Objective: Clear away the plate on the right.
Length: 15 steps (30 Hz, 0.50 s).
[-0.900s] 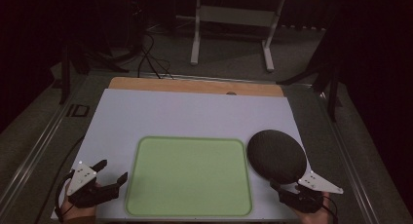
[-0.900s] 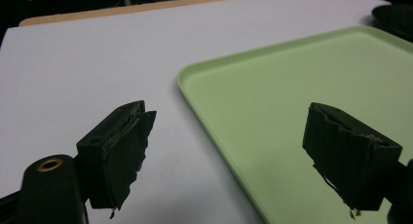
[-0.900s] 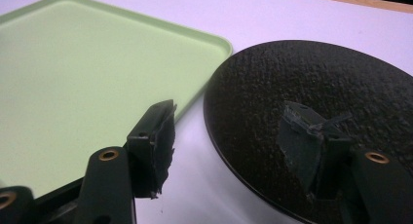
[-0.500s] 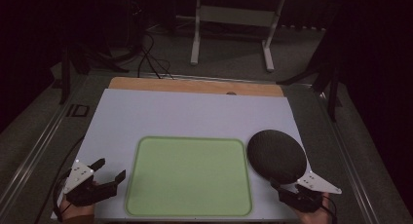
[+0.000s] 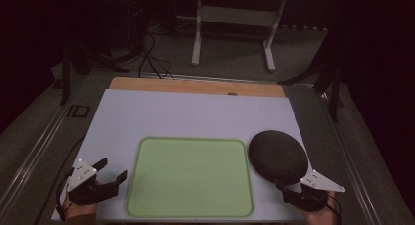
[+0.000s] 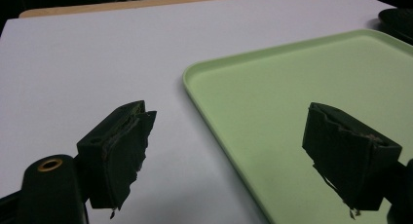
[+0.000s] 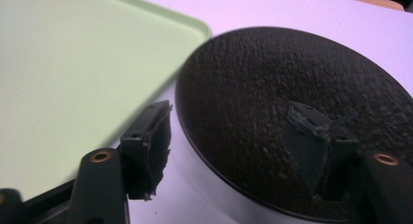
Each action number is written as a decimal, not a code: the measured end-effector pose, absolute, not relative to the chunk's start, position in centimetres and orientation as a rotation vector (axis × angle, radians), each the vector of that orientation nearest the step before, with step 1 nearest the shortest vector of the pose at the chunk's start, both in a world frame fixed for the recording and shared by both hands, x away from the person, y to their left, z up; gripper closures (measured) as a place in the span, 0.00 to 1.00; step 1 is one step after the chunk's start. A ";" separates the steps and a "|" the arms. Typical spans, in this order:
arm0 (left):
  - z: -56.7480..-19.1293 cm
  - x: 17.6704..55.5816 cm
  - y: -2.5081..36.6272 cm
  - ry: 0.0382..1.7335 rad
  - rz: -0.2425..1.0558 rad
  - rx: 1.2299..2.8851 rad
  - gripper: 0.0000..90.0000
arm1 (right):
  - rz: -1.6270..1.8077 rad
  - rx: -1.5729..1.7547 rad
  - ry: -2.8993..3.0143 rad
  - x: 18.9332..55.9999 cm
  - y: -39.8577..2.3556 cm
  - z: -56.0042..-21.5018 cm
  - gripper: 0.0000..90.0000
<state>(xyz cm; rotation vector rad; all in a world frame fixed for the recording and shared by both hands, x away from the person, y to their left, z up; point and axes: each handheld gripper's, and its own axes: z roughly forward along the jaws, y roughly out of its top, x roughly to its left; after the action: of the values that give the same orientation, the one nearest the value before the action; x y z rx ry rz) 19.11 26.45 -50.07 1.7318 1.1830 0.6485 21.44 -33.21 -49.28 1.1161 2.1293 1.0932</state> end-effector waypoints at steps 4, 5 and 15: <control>-50.1 19.1 26.5 1.190 0.643 1.724 0.19 | 1.055 1.098 2.148 21.5 -33.6 -49.4 0.38; -50.1 19.1 26.5 1.189 0.641 1.729 0.19 | 1.057 1.092 2.152 21.5 -33.7 -49.5 0.38; -50.2 19.2 26.5 1.195 0.639 1.730 0.19 | 0.974 1.054 2.205 21.9 -34.4 -50.3 0.41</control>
<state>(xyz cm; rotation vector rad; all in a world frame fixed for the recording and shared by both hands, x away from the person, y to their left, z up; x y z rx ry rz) 19.18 26.50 -50.21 1.7303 1.1948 0.6393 21.87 -34.43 -50.31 1.0544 2.2055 0.9738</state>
